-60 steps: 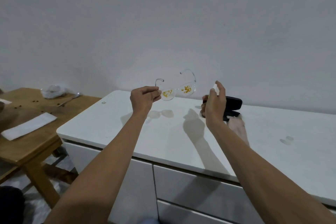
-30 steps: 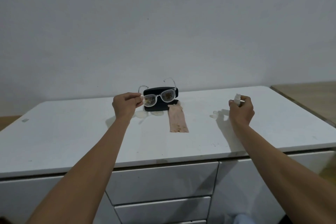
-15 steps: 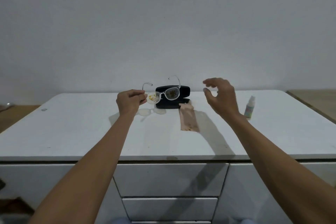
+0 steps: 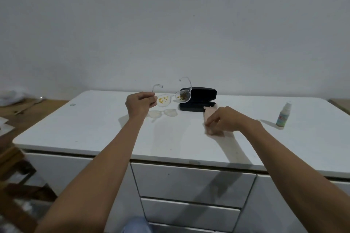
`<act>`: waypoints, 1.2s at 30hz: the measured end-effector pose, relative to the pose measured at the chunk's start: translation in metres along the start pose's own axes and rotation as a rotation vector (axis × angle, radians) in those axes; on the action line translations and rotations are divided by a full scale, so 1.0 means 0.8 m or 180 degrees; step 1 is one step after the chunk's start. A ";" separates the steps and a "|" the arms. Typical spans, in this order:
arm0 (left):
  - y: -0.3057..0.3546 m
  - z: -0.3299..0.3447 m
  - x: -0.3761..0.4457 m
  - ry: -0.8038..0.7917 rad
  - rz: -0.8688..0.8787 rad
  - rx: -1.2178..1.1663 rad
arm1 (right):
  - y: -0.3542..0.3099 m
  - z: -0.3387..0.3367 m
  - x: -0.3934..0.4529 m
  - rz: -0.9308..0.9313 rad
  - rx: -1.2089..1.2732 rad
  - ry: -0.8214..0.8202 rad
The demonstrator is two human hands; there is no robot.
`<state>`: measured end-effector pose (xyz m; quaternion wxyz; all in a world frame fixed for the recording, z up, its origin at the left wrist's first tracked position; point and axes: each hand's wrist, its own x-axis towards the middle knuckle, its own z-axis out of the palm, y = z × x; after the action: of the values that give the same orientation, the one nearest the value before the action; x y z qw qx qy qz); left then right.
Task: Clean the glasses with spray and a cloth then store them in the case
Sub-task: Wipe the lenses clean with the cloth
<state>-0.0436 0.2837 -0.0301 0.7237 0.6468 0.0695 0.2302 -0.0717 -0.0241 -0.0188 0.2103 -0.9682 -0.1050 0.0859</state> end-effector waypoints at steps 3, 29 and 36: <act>-0.002 -0.001 -0.002 0.0003 -0.0016 0.0018 | 0.002 0.007 0.001 -0.0052 0.0022 0.0121; 0.017 0.008 -0.020 -0.0048 0.0377 0.0293 | -0.117 0.041 0.037 0.0263 0.5495 0.1397; 0.030 0.011 -0.030 -0.0142 0.0428 0.0228 | -0.145 0.039 0.038 0.0184 0.4673 0.2567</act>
<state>-0.0671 0.2673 -0.0102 0.6844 0.6805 0.0179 0.2612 -0.0686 0.0983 -0.0015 0.8064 -0.5441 0.0857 -0.2151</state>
